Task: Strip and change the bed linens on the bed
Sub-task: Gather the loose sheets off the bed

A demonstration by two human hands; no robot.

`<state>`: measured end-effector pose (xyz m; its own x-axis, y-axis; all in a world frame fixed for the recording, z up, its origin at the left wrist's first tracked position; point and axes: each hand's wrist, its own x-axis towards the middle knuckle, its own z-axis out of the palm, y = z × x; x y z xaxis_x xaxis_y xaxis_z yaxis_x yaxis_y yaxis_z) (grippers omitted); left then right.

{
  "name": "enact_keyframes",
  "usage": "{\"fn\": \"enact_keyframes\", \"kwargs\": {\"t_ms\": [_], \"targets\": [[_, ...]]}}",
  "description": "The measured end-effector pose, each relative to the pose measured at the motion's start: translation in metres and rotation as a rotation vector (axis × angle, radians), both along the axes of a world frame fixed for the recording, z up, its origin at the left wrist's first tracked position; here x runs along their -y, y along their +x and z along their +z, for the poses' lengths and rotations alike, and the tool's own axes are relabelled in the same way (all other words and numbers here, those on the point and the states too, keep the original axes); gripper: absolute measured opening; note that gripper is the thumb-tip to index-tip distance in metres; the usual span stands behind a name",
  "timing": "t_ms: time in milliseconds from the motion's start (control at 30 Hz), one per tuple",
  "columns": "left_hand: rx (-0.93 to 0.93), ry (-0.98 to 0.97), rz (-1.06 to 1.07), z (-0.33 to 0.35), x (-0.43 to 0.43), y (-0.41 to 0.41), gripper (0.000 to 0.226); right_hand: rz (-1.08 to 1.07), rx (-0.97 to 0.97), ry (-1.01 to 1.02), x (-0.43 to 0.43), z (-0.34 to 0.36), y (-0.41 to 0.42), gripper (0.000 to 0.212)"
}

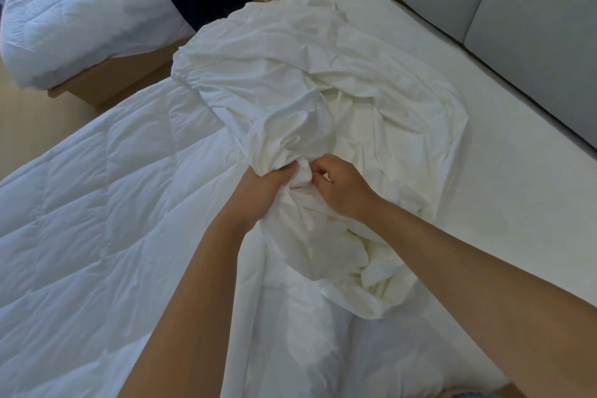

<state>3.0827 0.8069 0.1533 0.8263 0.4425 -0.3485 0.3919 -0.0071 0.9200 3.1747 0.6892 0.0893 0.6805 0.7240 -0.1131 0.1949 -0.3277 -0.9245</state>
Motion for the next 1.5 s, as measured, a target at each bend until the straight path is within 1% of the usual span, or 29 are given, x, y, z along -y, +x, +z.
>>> {"fn": "enact_keyframes", "kwargs": {"t_ms": [67, 133, 167, 267, 333, 367, 400, 433, 500, 533, 567, 600, 667, 700, 733, 800, 867, 933, 1033, 1067, 1100, 1133, 1167, 1233, 1300, 1400, 1467, 1500], "targets": [[0.010, -0.105, -0.010, -0.001, -0.001, -0.004, 0.026, 0.003, -0.007, 0.028, 0.003, 0.001, 0.004, 0.012], [0.008, -0.210, -0.016, -0.001, -0.004, -0.007, 0.038, 0.081, -0.036, 0.017, 0.004, 0.002, 0.006, 0.026], [0.007, -0.244, -0.015, -0.001, -0.006, -0.008, 0.042, 0.120, -0.032, 0.008, 0.004, 0.002, 0.004, 0.028], [0.019, -0.330, 0.041, -0.003, -0.011, -0.009, 0.036, 0.116, 0.027, 0.018, 0.002, 0.003, 0.001, 0.015], [0.048, -0.378, 0.085, -0.004, -0.012, -0.009, 0.034, 0.104, 0.089, 0.000, 0.004, 0.006, 0.002, 0.016], [0.061, -0.380, 0.095, -0.004, -0.012, -0.008, 0.036, 0.091, 0.120, -0.009, 0.005, 0.011, 0.003, 0.018], [0.073, -0.369, 0.094, -0.005, -0.011, -0.008, 0.040, 0.053, 0.152, 0.018, 0.006, 0.019, 0.003, 0.018], [0.087, -0.345, 0.080, -0.006, -0.010, -0.008, 0.044, -0.017, 0.195, 0.093, 0.005, 0.031, 0.003, 0.019], [0.095, -0.285, 0.022, -0.008, -0.007, -0.008, 0.055, -0.174, 0.338, 0.318, -0.002, 0.068, -0.001, 0.019], [0.078, -0.254, -0.017, -0.007, -0.004, -0.008, 0.062, -0.211, 0.400, 0.403, -0.007, 0.086, -0.004, 0.020], [0.062, -0.206, -0.064, -0.007, -0.002, -0.007, 0.064, -0.209, 0.425, 0.460, -0.013, 0.100, -0.007, 0.021], [0.057, -0.142, -0.112, -0.008, 0.001, -0.005, 0.058, -0.181, 0.403, 0.468, -0.017, 0.109, -0.010, 0.022], [0.060, -0.046, -0.166, -0.006, 0.004, -0.001, 0.037, -0.108, 0.238, 0.399, -0.021, 0.112, -0.015, 0.020], [0.057, -0.030, -0.156, -0.005, 0.005, 0.000, 0.031, -0.098, 0.152, 0.365, -0.020, 0.108, -0.016, 0.019], [0.056, -0.042, -0.126, -0.005, 0.006, 0.001, 0.031, -0.111, 0.090, 0.343, -0.019, 0.102, -0.015, 0.019], [0.090, -0.169, -0.017, -0.008, 0.004, -0.002, 0.036, -0.137, -0.007, 0.329, -0.018, 0.095, -0.010, 0.020], [0.169, -0.297, 0.067, -0.011, 0.002, -0.004, 0.031, -0.145, -0.109, 0.322, -0.020, 0.093, -0.007, 0.021], [0.203, -0.359, 0.106, -0.010, 0.001, -0.004, 0.032, -0.126, -0.196, 0.325, -0.024, 0.086, -0.007, 0.022], [0.203, -0.407, 0.149, -0.009, 0.001, -0.002, 0.032, -0.050, -0.279, 0.346, -0.025, 0.078, -0.007, 0.020], [0.212, -0.430, 0.156, -0.008, -0.001, -0.002, 0.030, -0.041, -0.312, 0.342, -0.024, 0.073, -0.006, 0.024], [0.222, -0.455, 0.151, -0.007, -0.004, -0.002, 0.028, -0.041, -0.348, 0.319, -0.022, 0.067, -0.003, 0.034], [0.228, -0.479, 0.143, -0.006, -0.007, -0.003, 0.027, -0.043, -0.384, 0.270, -0.018, 0.058, -0.001, 0.042], [0.231, -0.496, 0.141, -0.005, -0.010, -0.003, 0.026, -0.040, -0.410, 0.193, -0.013, 0.048, 0.000, 0.043], [0.227, -0.493, 0.165, -0.005, -0.012, -0.003, 0.026, 0.005, -0.383, 0.066, 0.002, 0.029, 0.000, 0.030], [0.183, -0.456, 0.202, -0.005, -0.012, -0.003, 0.027, 0.028, -0.340, 0.046, 0.011, 0.016, -0.004, 0.019], [0.118, -0.402, 0.248, -0.004, -0.008, 0.000, 0.047, -0.044, -0.230, 0.050, 0.012, 0.007, 0.001, 0.020], [0.114, -0.384, 0.270, -0.004, -0.008, 0.001, 0.054, -0.015, -0.174, 0.033, 0.011, 0.008, 0.007, 0.022], [0.116, -0.383, 0.280, -0.004, -0.008, 0.001, 0.054, 0.032, -0.167, 0.016, 0.012, 0.010, 0.010, 0.024]]}}
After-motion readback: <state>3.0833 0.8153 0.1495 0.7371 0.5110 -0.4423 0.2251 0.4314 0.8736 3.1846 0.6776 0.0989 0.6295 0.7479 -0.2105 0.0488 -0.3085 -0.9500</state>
